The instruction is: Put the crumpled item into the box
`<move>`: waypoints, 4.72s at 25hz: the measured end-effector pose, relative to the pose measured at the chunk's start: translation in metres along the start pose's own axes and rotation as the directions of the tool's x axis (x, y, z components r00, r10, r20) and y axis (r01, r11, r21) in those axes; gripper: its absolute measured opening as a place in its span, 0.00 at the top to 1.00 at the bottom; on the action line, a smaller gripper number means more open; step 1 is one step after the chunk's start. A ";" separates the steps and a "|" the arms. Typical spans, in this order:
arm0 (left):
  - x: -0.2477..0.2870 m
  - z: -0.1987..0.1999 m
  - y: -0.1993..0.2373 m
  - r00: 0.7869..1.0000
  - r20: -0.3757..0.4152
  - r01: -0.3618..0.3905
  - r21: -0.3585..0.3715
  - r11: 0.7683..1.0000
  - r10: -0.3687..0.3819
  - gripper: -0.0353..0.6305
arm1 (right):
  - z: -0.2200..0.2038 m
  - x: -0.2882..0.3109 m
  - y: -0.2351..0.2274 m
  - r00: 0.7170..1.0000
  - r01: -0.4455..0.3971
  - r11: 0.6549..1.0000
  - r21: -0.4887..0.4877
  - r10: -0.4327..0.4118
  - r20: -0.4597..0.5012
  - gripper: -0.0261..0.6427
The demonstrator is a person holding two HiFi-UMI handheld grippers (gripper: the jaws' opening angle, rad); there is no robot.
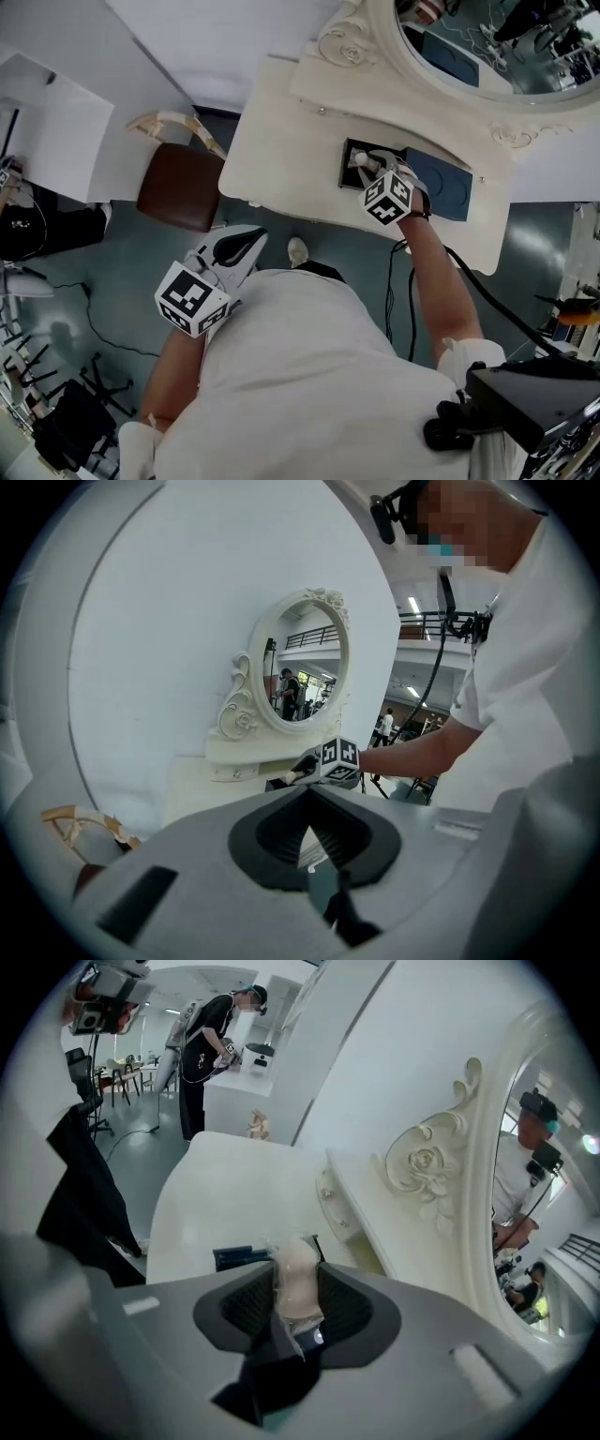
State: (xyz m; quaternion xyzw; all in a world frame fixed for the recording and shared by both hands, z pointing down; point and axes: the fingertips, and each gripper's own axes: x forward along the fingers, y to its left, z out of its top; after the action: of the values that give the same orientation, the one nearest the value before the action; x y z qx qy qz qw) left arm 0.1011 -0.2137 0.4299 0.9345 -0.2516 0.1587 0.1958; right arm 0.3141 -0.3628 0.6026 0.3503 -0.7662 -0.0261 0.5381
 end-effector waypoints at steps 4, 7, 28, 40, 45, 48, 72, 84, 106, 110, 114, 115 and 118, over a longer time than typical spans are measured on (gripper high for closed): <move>0.004 -0.002 0.000 1.000 -0.010 -0.015 -0.008 1.000 0.015 0.95 | -0.019 0.019 -0.002 0.999 -0.022 1.000 -0.001 0.022 -0.046 0.76; 0.003 -0.002 0.001 0.999 -0.012 -0.035 -0.015 0.999 0.035 0.95 | -0.025 0.033 0.001 0.997 -0.040 0.999 -0.015 0.039 -0.071 0.76; -0.036 -0.015 0.022 0.996 -0.011 -0.090 -0.049 0.995 0.089 0.95 | -0.028 0.071 0.007 0.984 -0.089 0.996 0.021 0.091 -0.150 0.63; -0.066 -0.025 0.022 1.000 -0.006 0.012 -0.008 1.000 -0.012 0.95 | -0.010 0.009 0.020 0.995 0.026 0.991 0.130 -0.013 -0.100 0.68; -0.083 -0.035 0.014 0.997 -0.011 0.076 0.020 0.997 -0.076 0.95 | 0.001 -0.031 0.047 0.995 0.086 0.976 0.202 -0.073 -0.071 0.79; -0.095 -0.042 0.009 0.994 -0.019 0.107 0.034 0.994 -0.107 0.95 | 0.011 -0.055 0.070 0.993 0.113 0.960 0.256 -0.105 -0.047 0.91; -0.194 -0.115 -0.028 0.955 -0.073 0.292 0.090 0.952 -0.287 0.95 | 0.108 -0.194 0.327 0.976 -0.056 0.771 0.634 -0.091 0.198 0.96; -0.206 -0.121 -0.044 0.942 -0.071 0.335 0.115 0.935 -0.328 0.95 | 0.134 -0.222 0.354 0.965 -0.073 0.788 0.611 -0.100 0.244 0.96; -0.221 -0.123 -0.027 0.949 -0.064 0.315 0.105 0.943 -0.310 0.95 | 0.176 -0.219 0.349 0.949 -0.091 0.816 0.571 -0.102 0.297 0.96; -0.222 -0.121 -0.023 0.948 -0.071 0.317 0.101 0.943 -0.311 0.95 | 0.182 -0.217 0.347 0.948 -0.095 0.817 0.569 -0.101 0.302 0.96; -0.221 -0.121 -0.019 0.949 -0.072 0.312 0.092 0.946 -0.306 0.95 | 0.186 -0.211 0.343 0.947 -0.104 0.821 0.562 -0.092 0.309 0.96; -0.220 -0.120 -0.018 0.950 -0.074 0.310 0.090 0.946 -0.304 0.95 | 0.186 -0.210 0.342 0.947 -0.107 0.823 0.557 -0.087 0.310 0.96; -0.216 -0.120 -0.019 0.949 -0.081 0.310 0.085 0.947 -0.303 0.95 | 0.184 -0.209 0.340 0.948 -0.108 0.830 0.547 -0.080 0.307 0.96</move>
State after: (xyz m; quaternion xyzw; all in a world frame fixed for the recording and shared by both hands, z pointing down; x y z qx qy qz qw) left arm -0.0903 -0.0571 0.4439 0.9648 -0.0886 0.1693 0.1808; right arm 0.0233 -0.0507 0.4985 0.4773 -0.8191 0.1465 0.2824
